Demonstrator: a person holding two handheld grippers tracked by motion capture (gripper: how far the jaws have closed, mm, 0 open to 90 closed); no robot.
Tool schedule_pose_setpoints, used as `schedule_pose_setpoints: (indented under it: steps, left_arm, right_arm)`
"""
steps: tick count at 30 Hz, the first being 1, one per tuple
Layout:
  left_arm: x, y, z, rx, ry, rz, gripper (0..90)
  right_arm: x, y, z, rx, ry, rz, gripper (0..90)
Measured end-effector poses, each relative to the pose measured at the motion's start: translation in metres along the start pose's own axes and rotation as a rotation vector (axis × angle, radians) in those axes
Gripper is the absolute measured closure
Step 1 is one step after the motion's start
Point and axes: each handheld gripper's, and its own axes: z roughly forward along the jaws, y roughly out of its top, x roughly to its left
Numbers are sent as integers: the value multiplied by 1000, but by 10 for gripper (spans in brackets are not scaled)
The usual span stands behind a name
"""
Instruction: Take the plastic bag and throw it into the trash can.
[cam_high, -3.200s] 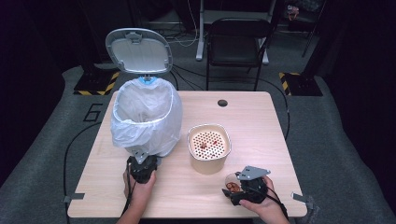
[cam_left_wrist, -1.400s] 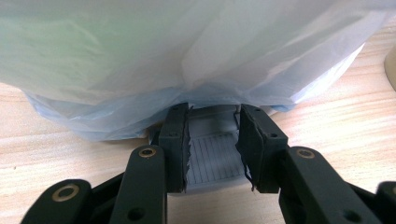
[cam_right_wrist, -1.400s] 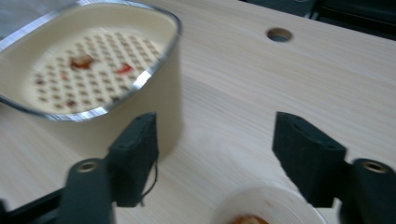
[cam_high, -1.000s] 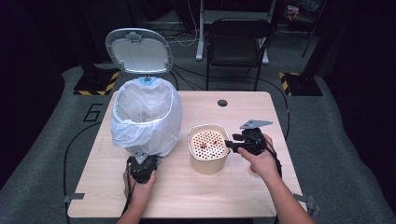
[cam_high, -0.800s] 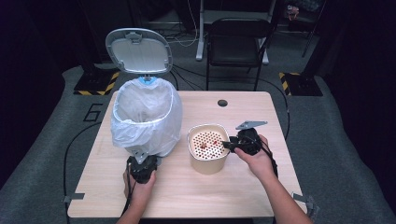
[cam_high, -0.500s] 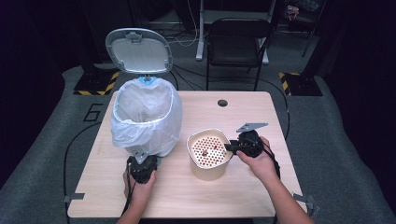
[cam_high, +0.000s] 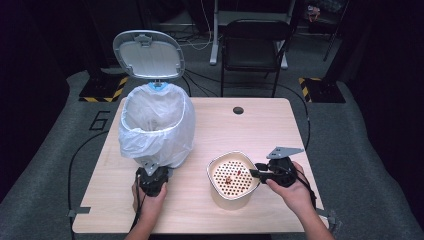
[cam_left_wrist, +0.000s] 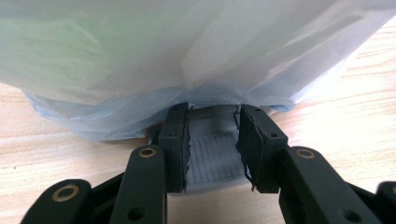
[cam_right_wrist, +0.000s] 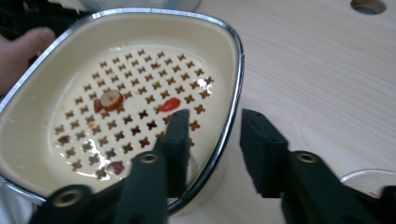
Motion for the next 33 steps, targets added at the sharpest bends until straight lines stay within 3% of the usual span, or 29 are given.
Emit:
schedule_pose_setpoints:
  steps: [5,8,10,13,17,19,22,26,33]
  left_arm:
    - [0,0,0,0,1,-2,635]
    - [0,0,0,0,0,0,635]
    - [0,0,0,-2,2,-3,635]
    - [0,0,0,-2,2,-3,635]
    - [0,0,0,-3,2,-2,635]
    - [0,0,0,0,0,0,635]
    - [0,0,0,-1,0,-1,635]
    - [0,0,0,-3,1,-2,635]
    - [0,0,0,1,-3,-2,635]
  right_arm:
    - [-4,2,-16,-68,-19,52,468]
    - [-7,1,-22,-101,-44,49,429]
    - [-7,0,-26,-129,-90,37,375]
    - [-10,-3,-31,-163,-114,42,370]
    - [-16,-7,-37,-168,-121,47,383]
    - [-20,-11,-39,-174,-139,19,374]
    - [-26,-17,-38,-150,-173,12,305]
    - [-33,-25,-35,-124,-204,13,299]
    - [-47,-43,-29,-137,-250,93,175]
